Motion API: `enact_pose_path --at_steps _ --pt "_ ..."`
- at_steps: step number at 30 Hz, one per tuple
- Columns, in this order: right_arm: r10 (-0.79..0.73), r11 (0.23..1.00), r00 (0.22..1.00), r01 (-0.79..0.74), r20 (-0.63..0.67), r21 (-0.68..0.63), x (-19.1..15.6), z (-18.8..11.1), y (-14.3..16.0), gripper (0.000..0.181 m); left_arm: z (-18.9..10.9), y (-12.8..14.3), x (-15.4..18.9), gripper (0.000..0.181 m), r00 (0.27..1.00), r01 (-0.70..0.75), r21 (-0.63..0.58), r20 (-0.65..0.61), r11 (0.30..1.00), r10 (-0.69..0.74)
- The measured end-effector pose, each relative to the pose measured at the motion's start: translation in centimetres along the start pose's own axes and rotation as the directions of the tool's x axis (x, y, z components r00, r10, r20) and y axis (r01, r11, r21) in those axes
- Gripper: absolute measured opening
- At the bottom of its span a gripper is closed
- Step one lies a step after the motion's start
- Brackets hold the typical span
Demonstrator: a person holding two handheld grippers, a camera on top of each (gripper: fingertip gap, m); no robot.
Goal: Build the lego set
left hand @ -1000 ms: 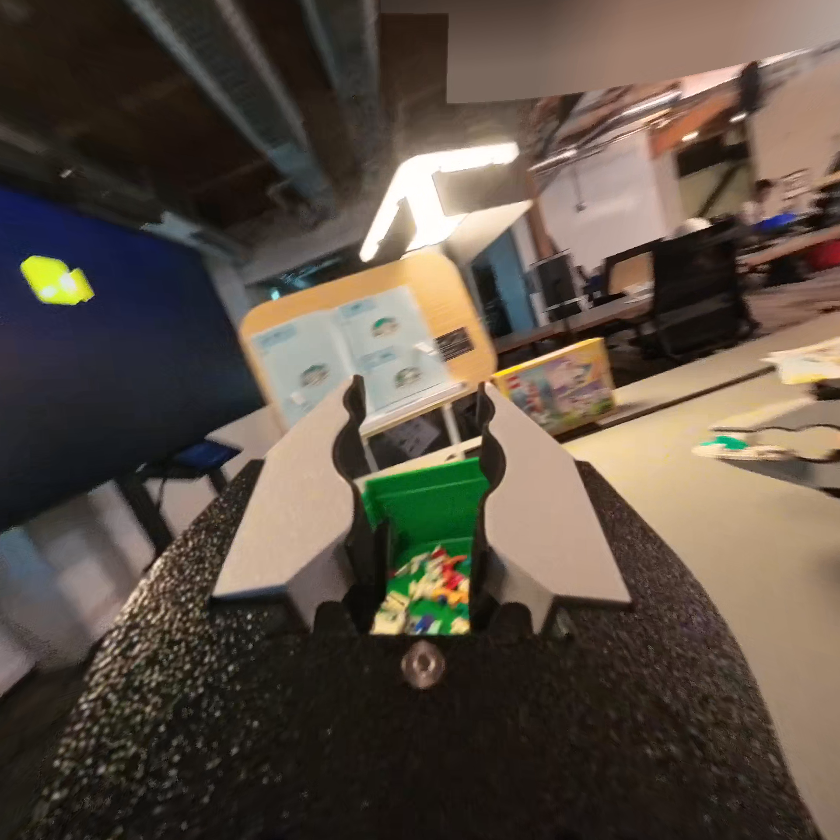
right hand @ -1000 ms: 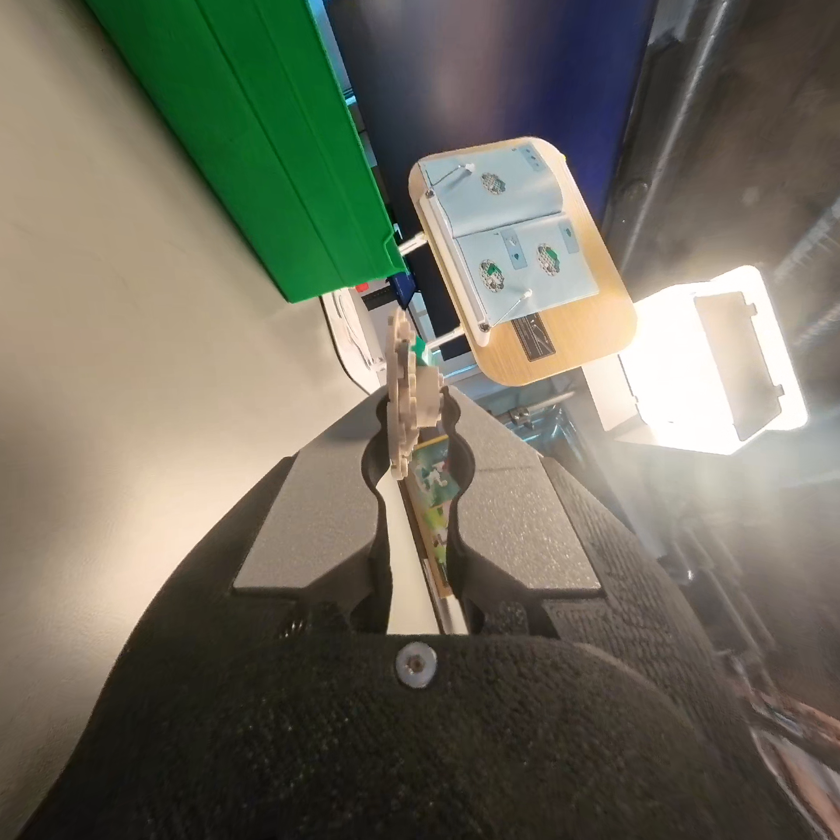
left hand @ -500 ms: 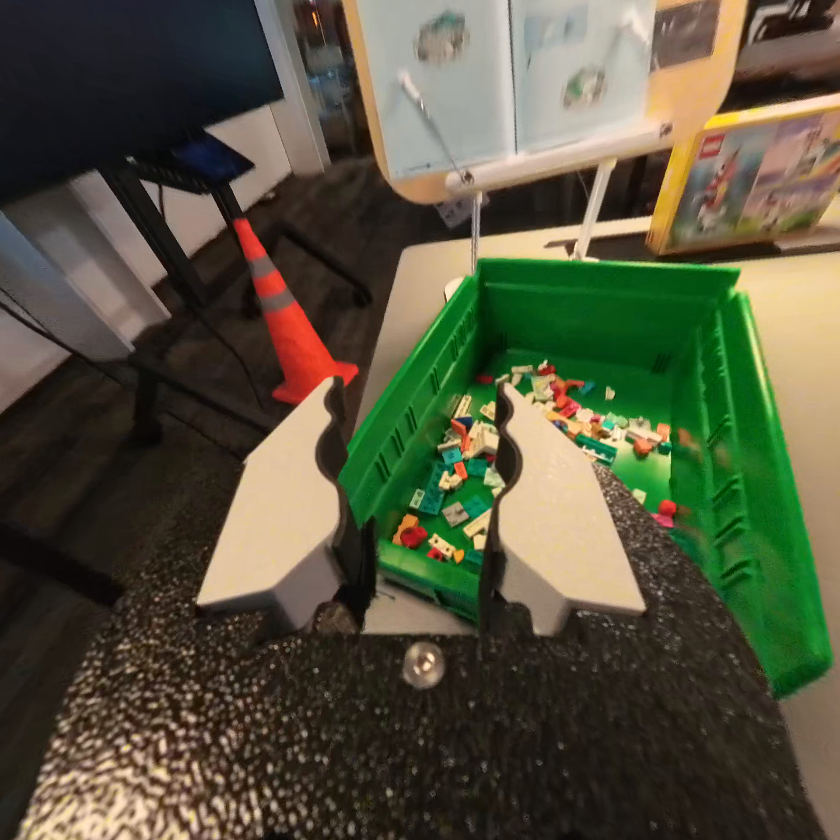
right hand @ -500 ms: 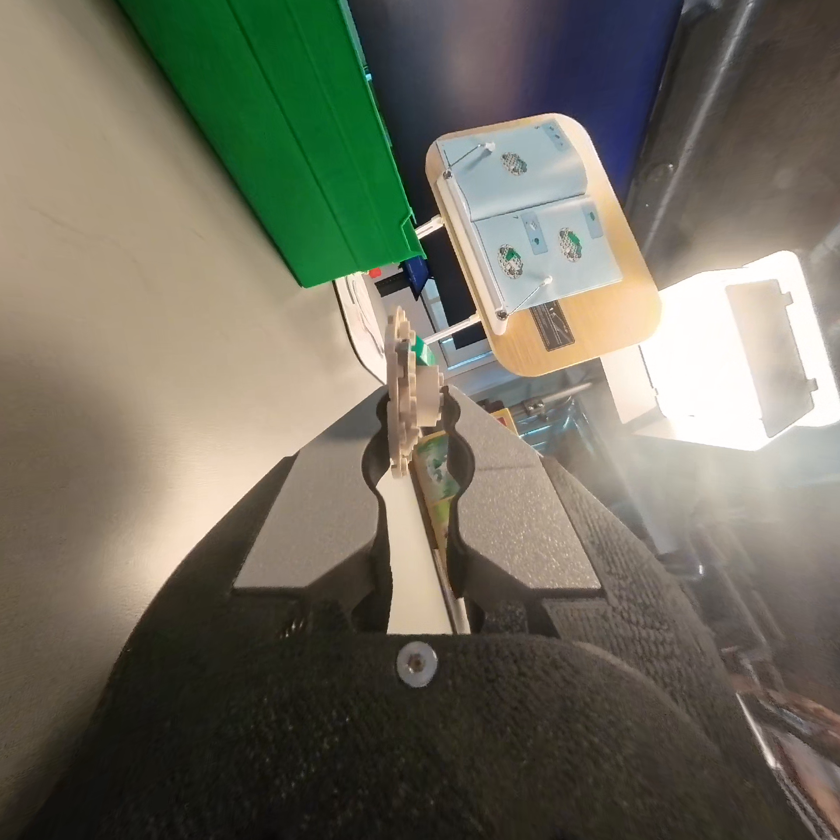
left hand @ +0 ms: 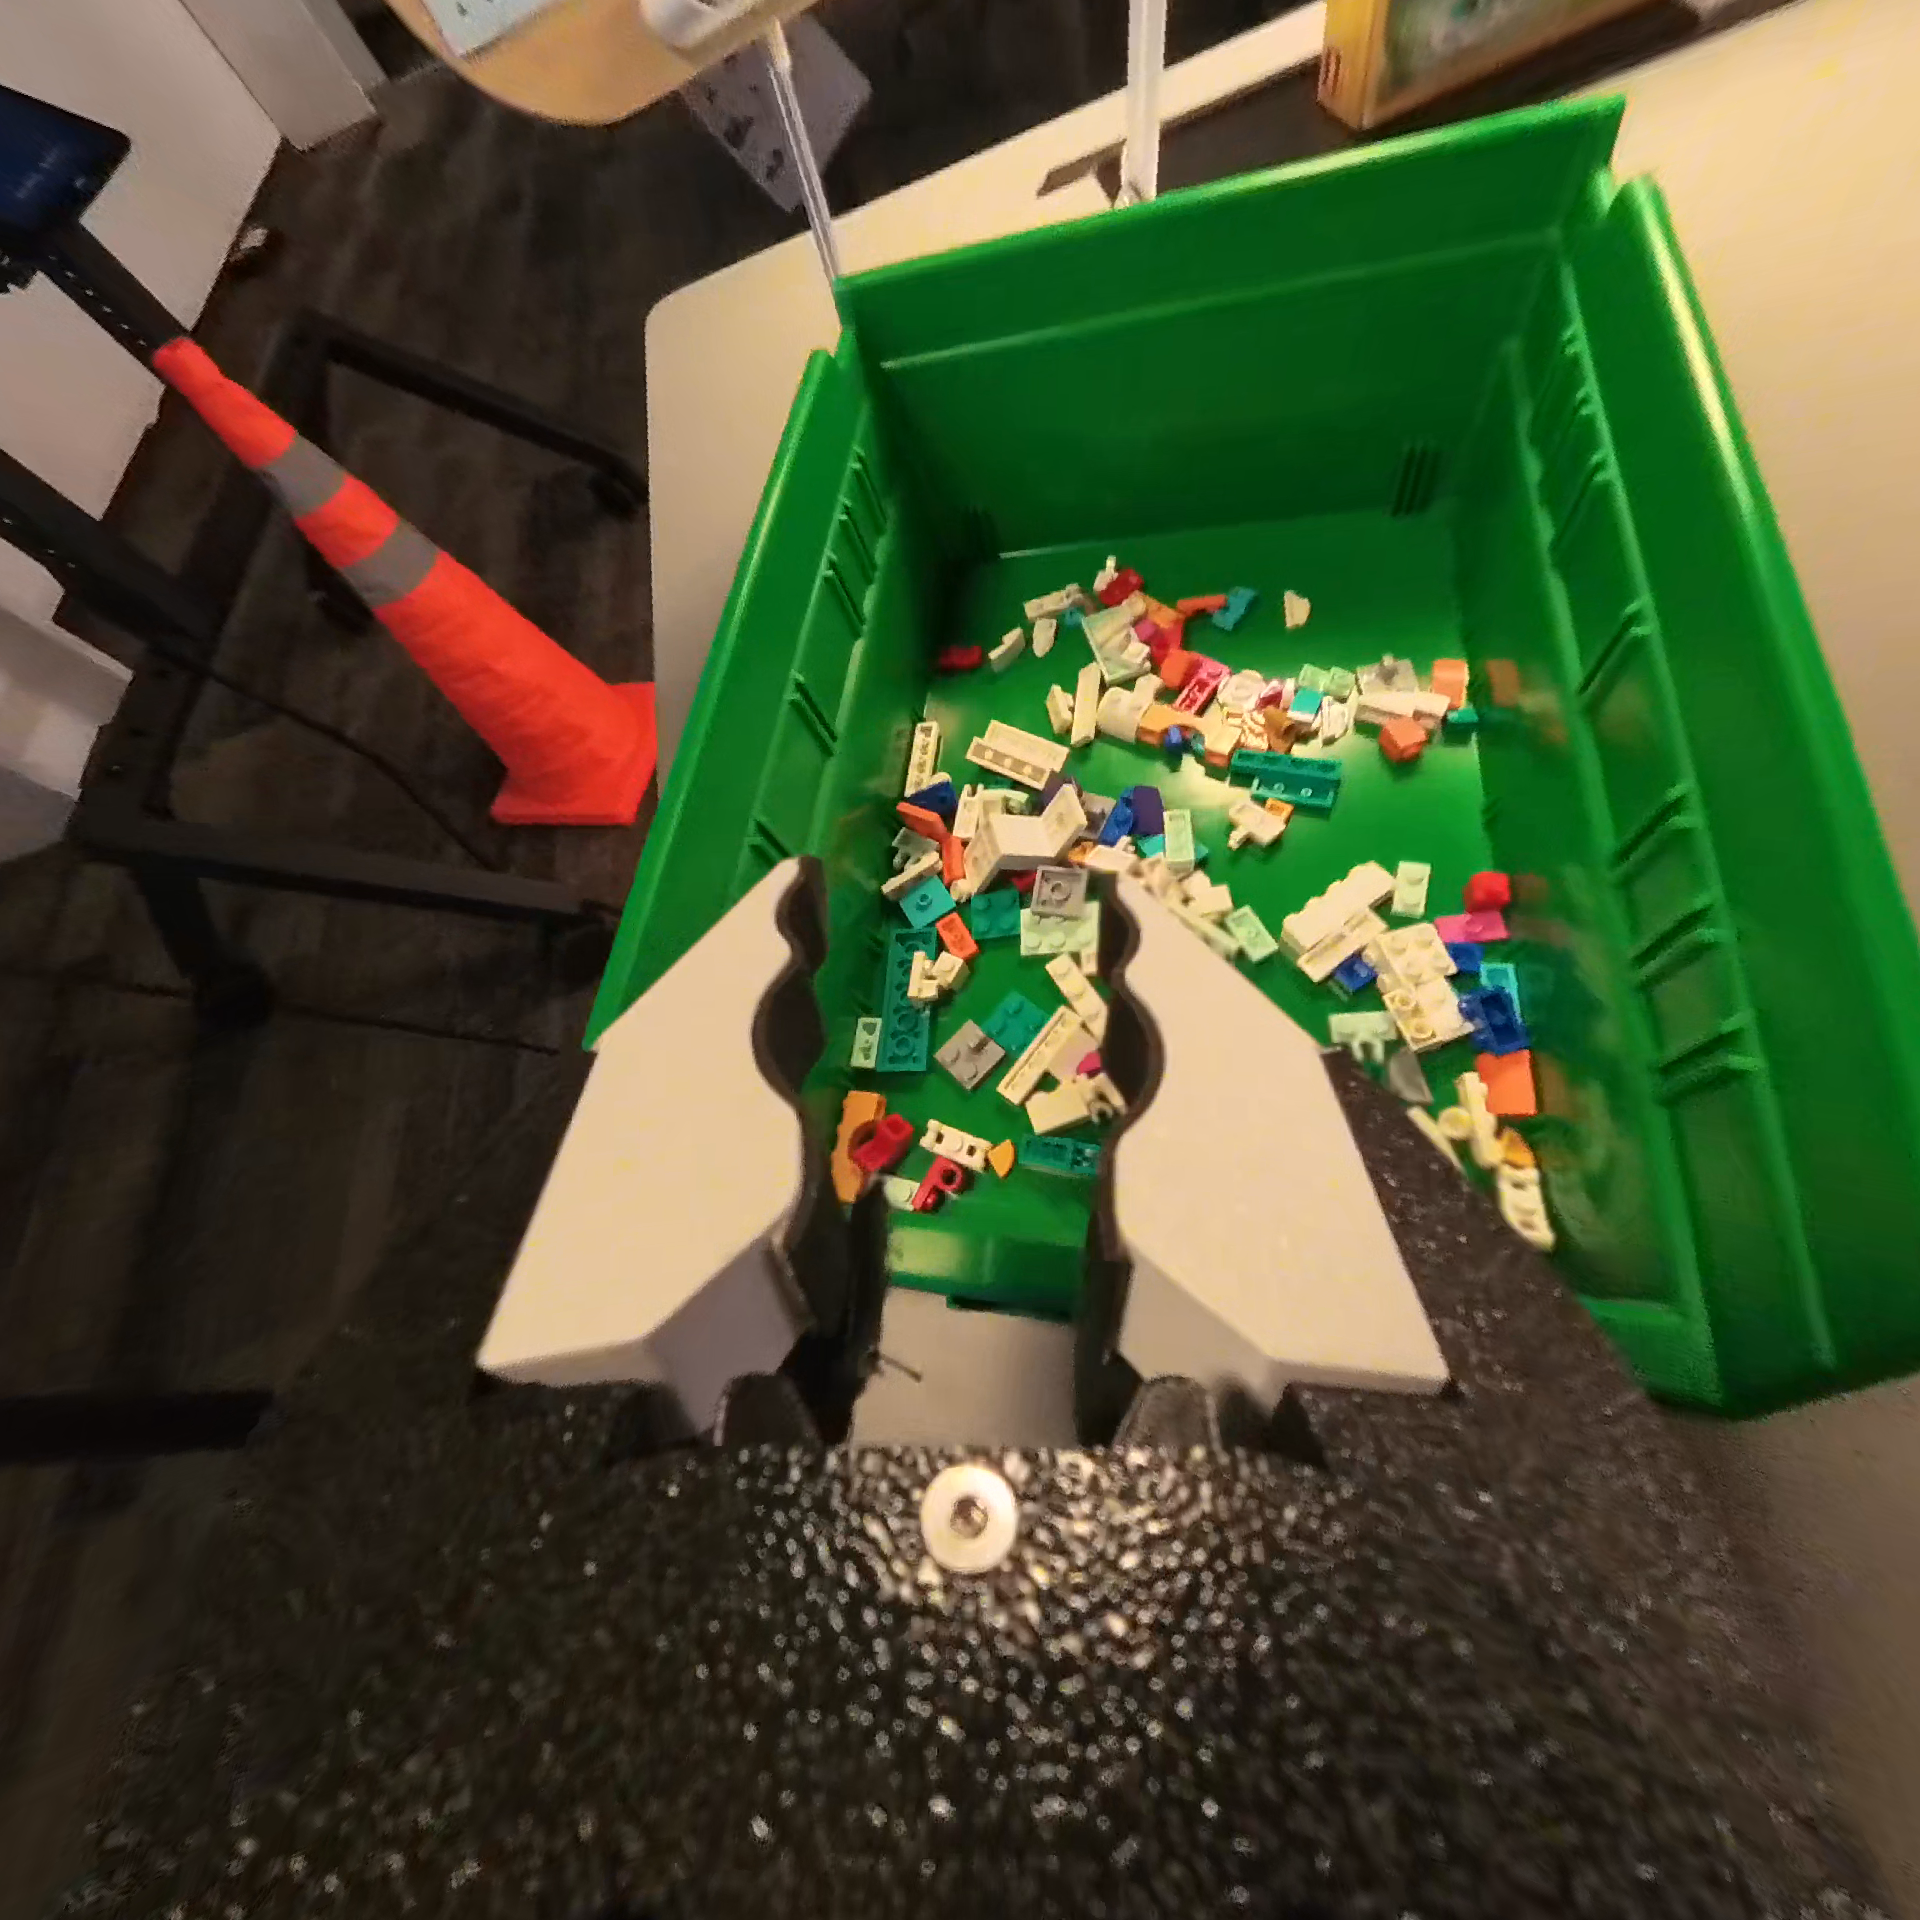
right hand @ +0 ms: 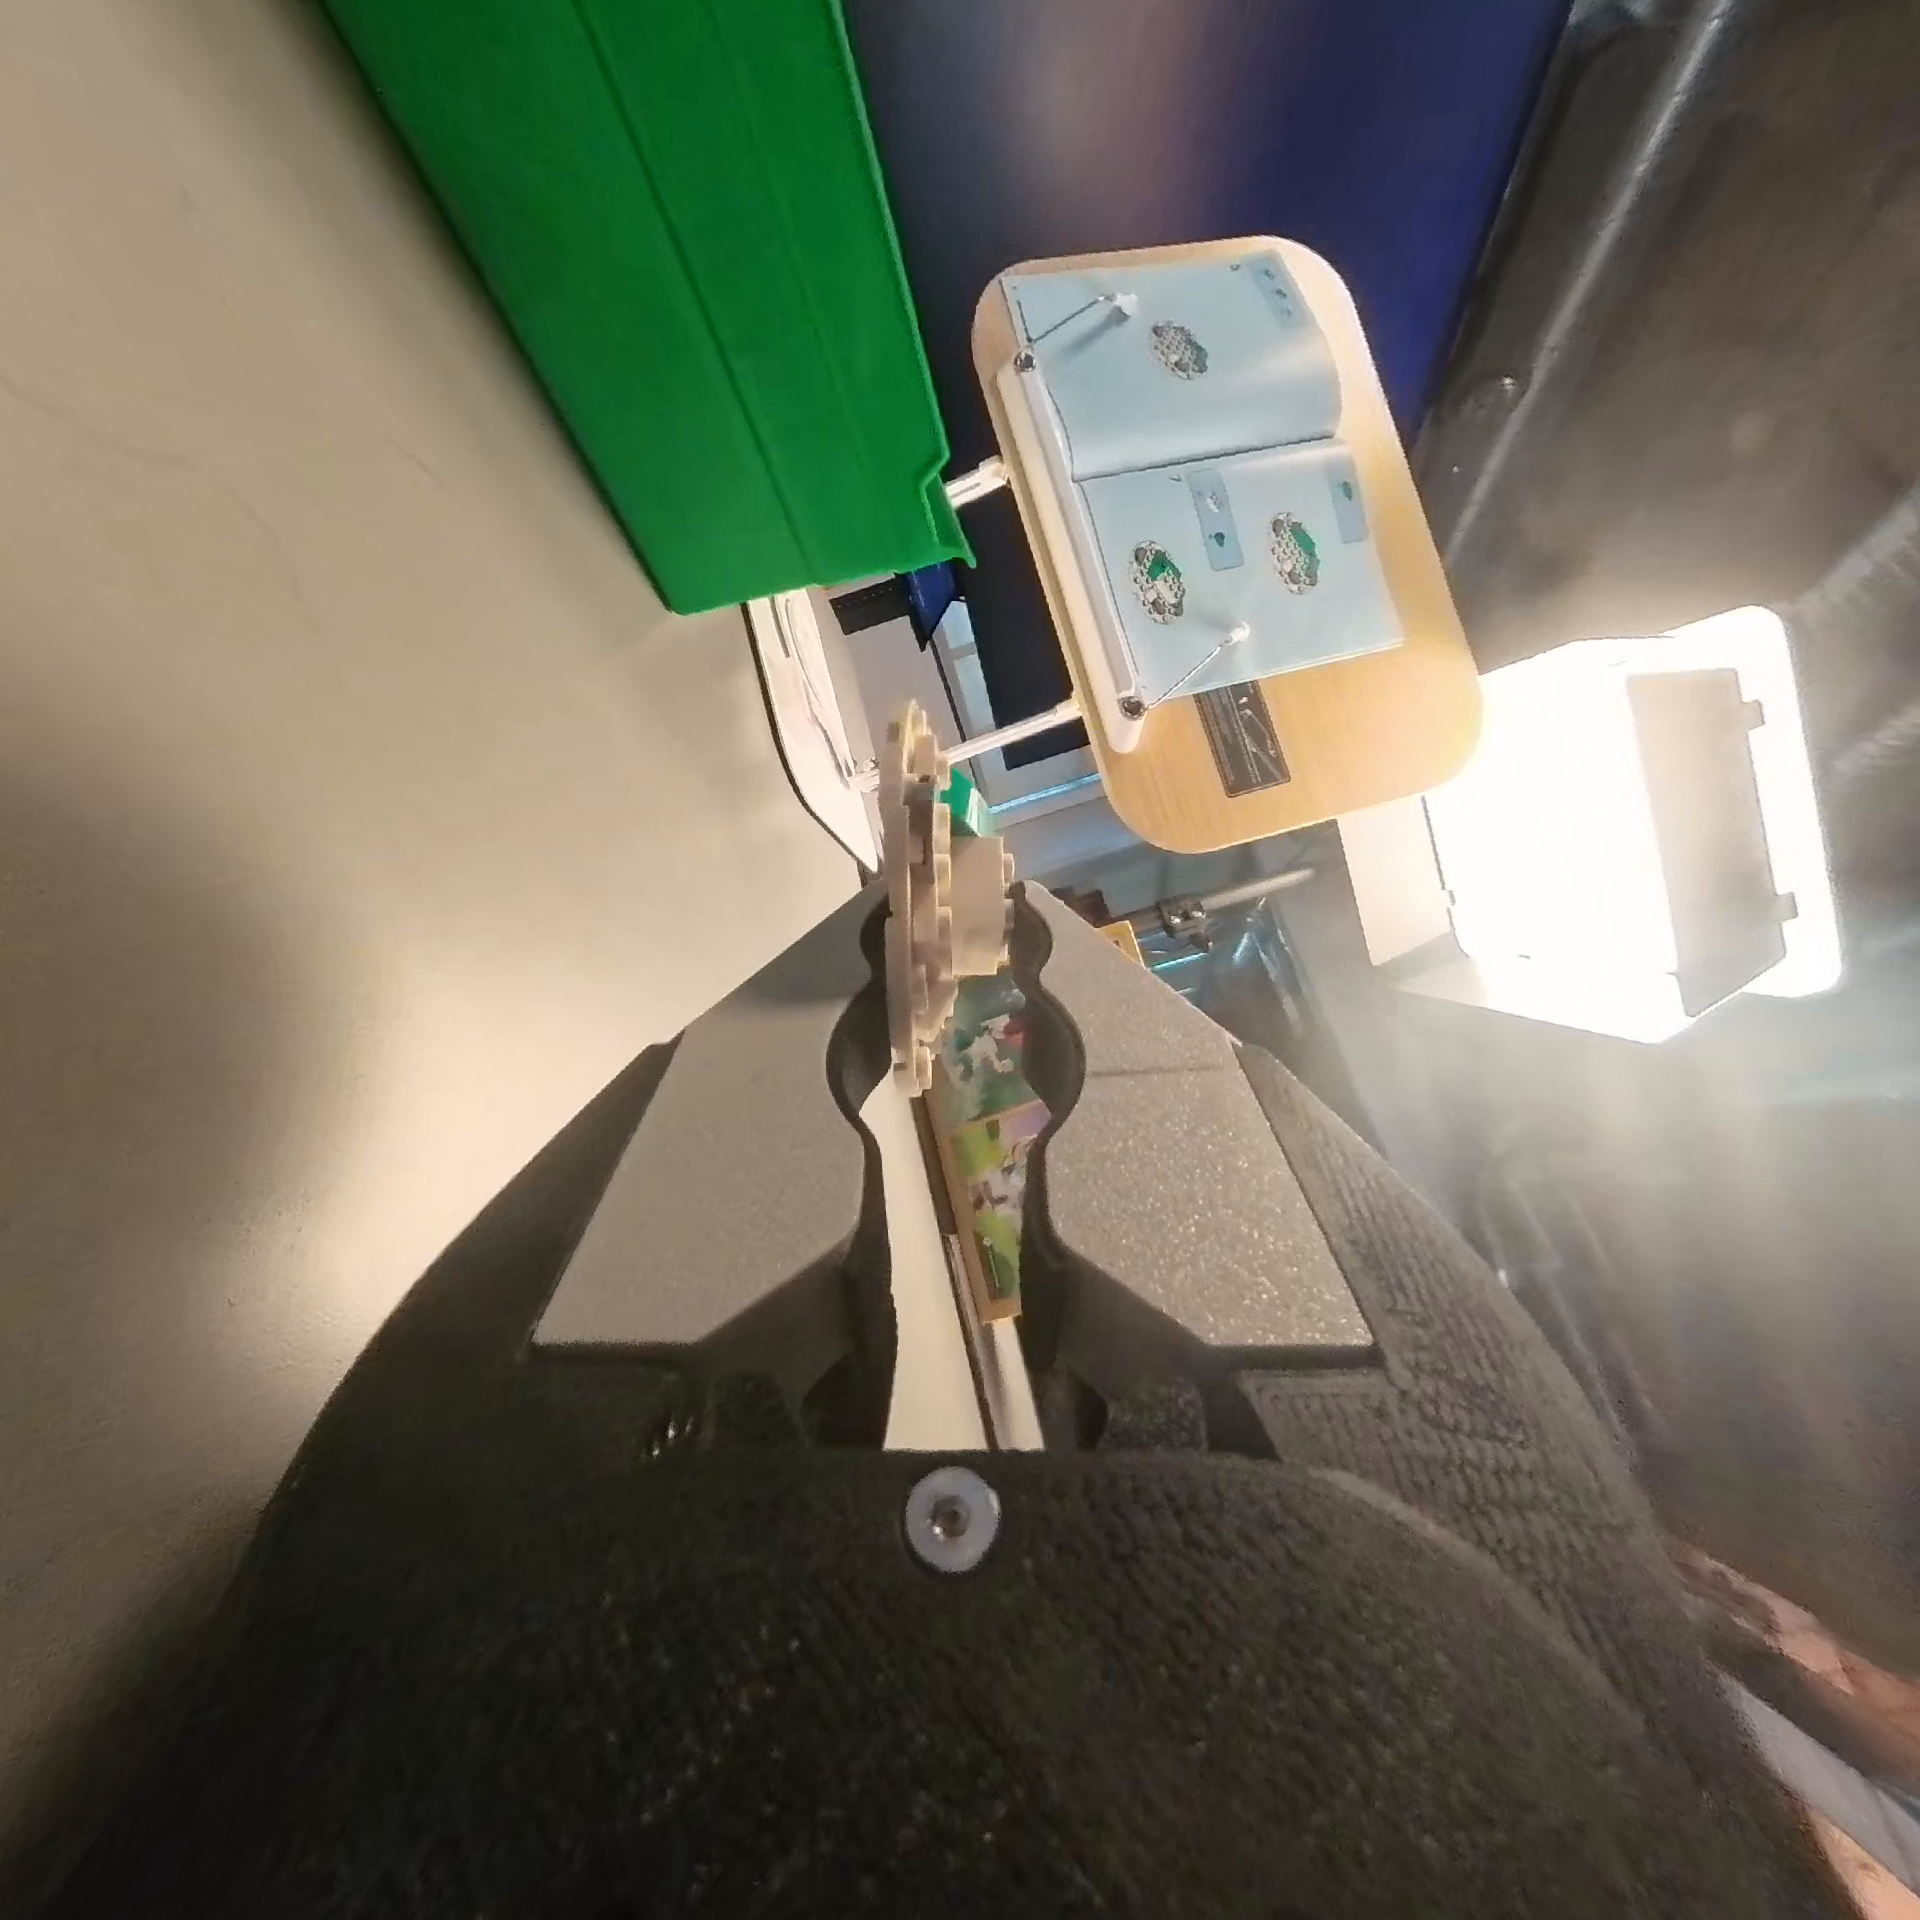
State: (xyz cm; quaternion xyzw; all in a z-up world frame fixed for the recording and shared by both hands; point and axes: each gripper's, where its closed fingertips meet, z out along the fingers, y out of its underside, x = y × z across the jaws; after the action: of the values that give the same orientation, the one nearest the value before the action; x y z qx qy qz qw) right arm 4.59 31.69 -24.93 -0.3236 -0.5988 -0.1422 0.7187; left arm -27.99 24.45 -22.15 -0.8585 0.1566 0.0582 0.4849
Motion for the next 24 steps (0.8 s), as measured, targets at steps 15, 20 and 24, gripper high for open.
enact_pose_path --at_steps 15,20,24 --pt "-0.011 1.0 1.0 0.011 0.02 0.017 -0.6 0.2 -0.4 0.018 -0.9 2.8 1.3 0.025 0.981 -0.024 -0.216 -0.193 0.976 -0.019" --pt "-0.007 1.0 1.0 0.006 0.021 0.022 -0.5 0.1 -0.4 0.018 -0.3 3.3 2.6 0.022 0.953 -0.166 -0.297 -0.294 0.94 0.075" --pt "0.001 1.0 1.0 -0.002 0.025 0.026 -0.6 0.1 -0.4 0.018 -0.1 4.1 4.6 0.015 0.902 -0.273 -0.319 -0.412 0.908 0.127"
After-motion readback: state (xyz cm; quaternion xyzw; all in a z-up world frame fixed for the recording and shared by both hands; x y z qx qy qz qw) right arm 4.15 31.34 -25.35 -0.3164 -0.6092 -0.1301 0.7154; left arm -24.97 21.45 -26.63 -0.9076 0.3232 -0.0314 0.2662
